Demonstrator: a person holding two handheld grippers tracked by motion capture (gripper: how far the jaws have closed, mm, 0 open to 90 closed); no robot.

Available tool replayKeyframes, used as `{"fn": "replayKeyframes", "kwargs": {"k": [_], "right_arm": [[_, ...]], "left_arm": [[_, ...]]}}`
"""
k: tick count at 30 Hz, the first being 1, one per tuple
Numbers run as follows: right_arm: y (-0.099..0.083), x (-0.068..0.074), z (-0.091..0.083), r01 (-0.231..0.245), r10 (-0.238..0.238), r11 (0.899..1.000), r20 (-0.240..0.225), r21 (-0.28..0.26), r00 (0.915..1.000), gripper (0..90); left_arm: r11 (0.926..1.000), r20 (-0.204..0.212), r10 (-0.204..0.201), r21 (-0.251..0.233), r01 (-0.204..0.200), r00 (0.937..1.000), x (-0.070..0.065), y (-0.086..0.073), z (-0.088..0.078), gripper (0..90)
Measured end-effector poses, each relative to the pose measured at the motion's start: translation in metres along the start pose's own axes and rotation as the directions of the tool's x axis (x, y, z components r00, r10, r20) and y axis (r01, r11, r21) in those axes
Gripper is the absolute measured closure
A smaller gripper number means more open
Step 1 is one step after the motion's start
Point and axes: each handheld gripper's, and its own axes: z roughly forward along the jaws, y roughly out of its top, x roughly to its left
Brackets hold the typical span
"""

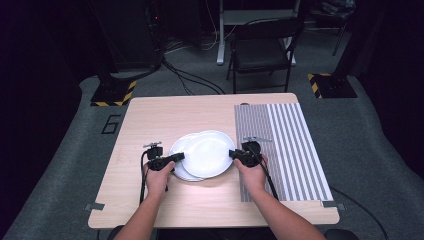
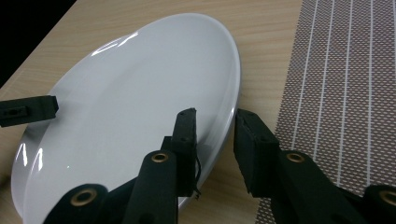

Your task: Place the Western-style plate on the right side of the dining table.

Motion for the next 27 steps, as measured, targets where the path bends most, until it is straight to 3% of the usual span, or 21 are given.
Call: {"fn": "replayKeyframes", "kwargs": {"k": [4, 7, 20, 25, 27], "right_arm": [[-0.001, -0.001, 0.000, 0.000, 0.000, 1.000, -0.004, -0.007, 1.0000, 70.4], [-0.002, 0.000, 0.000, -0.007, 0.007, 1.000, -0.003, -0.011, 1.0000, 70.6], [-0.005, -0.005, 0.002, -0.041, 0.040, 0.998, -0.031, -0.040, 0.9987, 71.9], [-0.009, -0.009, 0.003, -0.080, 0.078, 0.996, -0.051, -0.045, 0.9957, 72.0], [-0.010, -0.010, 0.003, -0.097, 0.095, 0.994, -0.054, -0.045, 0.9941, 72.0]], "left_arm": [[0.9999, -0.006, 0.015, -0.002, -0.015, 0.9999, 0.000, 0.000, 0.001, 71.0], [1.0000, -0.004, -0.001, -0.003, 0.001, 1.0000, -0.001, 0.000, 0.001, 70.4], [1.0000, -0.006, 0.003, 0.007, -0.003, 1.0000, -0.004, -0.001, 0.006, 63.1], [0.9996, 0.012, -0.009, 0.029, 0.009, 0.9999, -0.007, -0.005, 0.009, 63.9], [0.9995, 0.010, 0.006, 0.032, -0.007, 0.9999, -0.009, -0.006, 0.010, 63.8]]}}
